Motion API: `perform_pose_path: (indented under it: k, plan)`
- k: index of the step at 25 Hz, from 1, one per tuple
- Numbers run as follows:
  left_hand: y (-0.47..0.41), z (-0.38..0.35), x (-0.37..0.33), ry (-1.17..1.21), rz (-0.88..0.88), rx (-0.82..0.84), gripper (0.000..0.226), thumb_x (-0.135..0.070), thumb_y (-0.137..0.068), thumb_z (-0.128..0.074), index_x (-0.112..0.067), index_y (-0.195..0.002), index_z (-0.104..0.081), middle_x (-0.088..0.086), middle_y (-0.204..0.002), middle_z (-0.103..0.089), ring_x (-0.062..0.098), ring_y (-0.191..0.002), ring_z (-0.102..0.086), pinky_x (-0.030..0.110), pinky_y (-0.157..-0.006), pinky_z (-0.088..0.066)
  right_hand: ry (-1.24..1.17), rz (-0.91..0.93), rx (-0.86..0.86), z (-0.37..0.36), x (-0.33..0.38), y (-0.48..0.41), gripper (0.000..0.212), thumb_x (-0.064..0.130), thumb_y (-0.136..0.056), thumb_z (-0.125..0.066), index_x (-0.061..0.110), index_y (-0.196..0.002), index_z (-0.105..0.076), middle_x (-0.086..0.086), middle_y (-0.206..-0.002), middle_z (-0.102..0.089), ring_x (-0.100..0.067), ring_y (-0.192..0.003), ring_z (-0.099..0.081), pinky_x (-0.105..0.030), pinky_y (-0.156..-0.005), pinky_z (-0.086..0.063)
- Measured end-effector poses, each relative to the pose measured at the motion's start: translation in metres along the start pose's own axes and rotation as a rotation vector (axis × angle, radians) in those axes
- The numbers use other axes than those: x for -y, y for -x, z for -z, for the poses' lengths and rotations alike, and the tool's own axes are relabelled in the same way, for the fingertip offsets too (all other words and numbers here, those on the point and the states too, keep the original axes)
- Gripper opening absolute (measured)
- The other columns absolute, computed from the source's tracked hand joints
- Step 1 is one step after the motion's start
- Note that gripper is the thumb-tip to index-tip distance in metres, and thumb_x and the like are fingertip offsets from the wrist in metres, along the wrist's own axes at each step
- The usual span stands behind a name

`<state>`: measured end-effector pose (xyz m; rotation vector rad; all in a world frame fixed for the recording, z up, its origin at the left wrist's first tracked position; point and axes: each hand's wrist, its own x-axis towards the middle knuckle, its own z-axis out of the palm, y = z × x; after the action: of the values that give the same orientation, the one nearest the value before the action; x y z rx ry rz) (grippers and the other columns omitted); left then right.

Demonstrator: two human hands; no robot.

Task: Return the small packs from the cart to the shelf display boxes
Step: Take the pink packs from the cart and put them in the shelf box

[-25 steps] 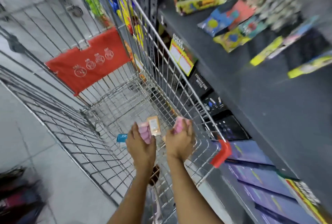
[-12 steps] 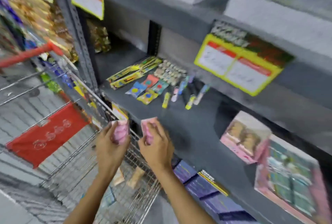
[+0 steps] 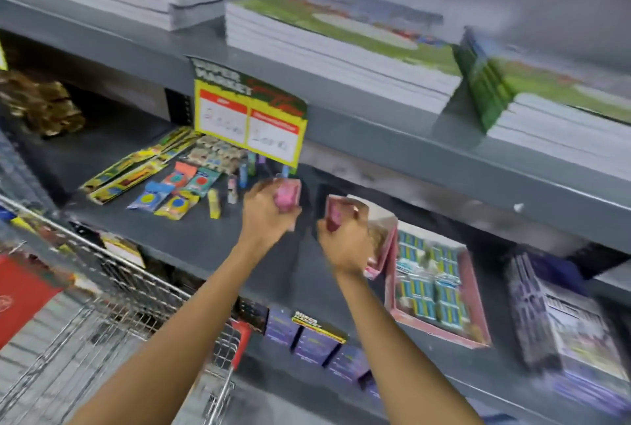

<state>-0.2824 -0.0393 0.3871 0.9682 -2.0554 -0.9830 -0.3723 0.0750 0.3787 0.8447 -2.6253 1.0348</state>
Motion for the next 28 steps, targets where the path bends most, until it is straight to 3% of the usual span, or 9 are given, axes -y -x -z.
perform_pose_path:
  k: [3, 5, 8, 12, 16, 18, 21, 24, 28]
  plan:
    - [0.000, -0.034, -0.025, -0.002, -0.096, 0.149, 0.050, -0.029, -0.055, -0.066, -0.025, -0.105, -0.069, 0.006, -0.106, -0.069, 0.021, -0.110, -0.053, 0.023, -0.094, -0.039, 0.046, -0.125, 0.036, 0.008, -0.039, -0.006, 0.045, 0.044, -0.082, -0.059, 0.012, -0.113, -0.057, -0.019, -0.130, -0.045, -0.042, -0.106, -0.054, -0.043, -0.080, -0.049]
    - [0.004, -0.056, -0.038, 0.003, -0.069, 0.262, 0.045, -0.028, -0.057, -0.070, -0.030, -0.102, -0.070, 0.001, -0.104, -0.068, 0.014, -0.102, -0.055, 0.023, -0.092, -0.042, 0.006, -0.142, -0.002, 0.013, -0.055, -0.004, 0.047, 0.047, -0.082, -0.060, 0.013, -0.114, -0.053, -0.021, -0.125, -0.046, -0.044, -0.098, -0.057, -0.045, -0.073, -0.051]
    - [0.012, -0.085, -0.045, -0.001, -0.024, 0.343, 0.037, -0.026, -0.062, -0.078, -0.033, -0.098, -0.070, 0.003, -0.104, -0.063, 0.018, -0.095, -0.063, 0.025, -0.089, -0.048, 0.025, -0.191, 0.060, 0.019, -0.069, -0.004, 0.048, 0.035, -0.079, -0.066, 0.009, -0.116, -0.051, -0.024, -0.120, -0.046, -0.045, -0.087, -0.059, -0.043, -0.066, -0.050]
    - [0.011, -0.107, -0.034, -0.114, -0.064, 0.431, 0.036, -0.020, -0.074, -0.069, -0.026, -0.109, -0.067, 0.007, -0.113, -0.057, 0.024, -0.097, -0.063, 0.032, -0.089, -0.051, 0.011, -0.126, 0.127, 0.020, -0.088, -0.005, 0.022, 0.014, -0.088, -0.054, 0.001, -0.104, -0.061, -0.027, -0.111, -0.054, -0.043, -0.087, -0.059, -0.041, -0.069, -0.049]
    - [0.017, -0.106, -0.009, -0.121, -0.235, 0.275, 0.024, -0.007, -0.086, -0.052, -0.005, -0.105, -0.067, 0.019, -0.114, -0.062, 0.034, -0.101, -0.061, 0.039, -0.093, -0.050, 0.156, 0.085, 0.157, 0.017, -0.102, 0.016, 0.029, 0.010, -0.080, -0.050, 0.001, -0.103, -0.064, -0.022, -0.107, -0.062, -0.041, -0.100, -0.056, -0.045, -0.082, -0.050]
    - [0.026, -0.102, 0.009, -0.188, -0.322, 0.173, 0.031, -0.018, -0.087, -0.043, -0.009, -0.103, -0.068, 0.016, -0.111, -0.066, 0.035, -0.105, -0.060, 0.043, -0.092, -0.048, 0.249, 0.146, 0.132, 0.013, -0.104, 0.022, 0.034, 0.010, -0.074, -0.056, 0.004, -0.107, -0.064, -0.019, -0.107, -0.065, -0.039, -0.101, -0.058, -0.048, -0.081, -0.052]
    - [0.035, -0.097, 0.035, -0.405, -0.422, 0.170, 0.038, -0.032, -0.087, -0.036, -0.023, -0.107, -0.067, 0.002, -0.113, -0.069, 0.027, -0.110, -0.060, 0.034, -0.092, -0.033, 0.278, 0.070, 0.085, 0.009, -0.102, 0.021, 0.034, 0.001, -0.069, -0.069, 0.005, -0.103, -0.064, -0.016, -0.103, -0.067, -0.037, -0.098, -0.060, -0.046, -0.078, -0.052]
    - [0.030, -0.102, 0.038, -0.475, -0.403, 0.190, 0.030, -0.028, -0.087, -0.046, -0.026, -0.108, -0.067, 0.001, -0.113, -0.070, 0.027, -0.110, -0.061, 0.032, -0.088, -0.027, 0.314, 0.005, 0.046, 0.007, -0.097, 0.016, 0.024, 0.001, -0.072, -0.068, 0.005, -0.095, -0.065, -0.016, -0.093, -0.067, -0.036, -0.088, -0.061, -0.044, -0.073, -0.050]
    - [0.022, -0.114, 0.025, -0.413, -0.292, 0.226, 0.027, -0.011, -0.082, -0.063, -0.024, -0.106, -0.069, 0.011, -0.124, -0.063, 0.034, -0.122, -0.051, 0.048, -0.095, -0.037, 0.325, -0.020, 0.031, 0.007, -0.096, 0.012, 0.017, 0.003, -0.071, -0.071, 0.004, -0.087, -0.066, -0.019, -0.085, -0.066, -0.038, -0.079, -0.060, -0.043, -0.069, -0.049]
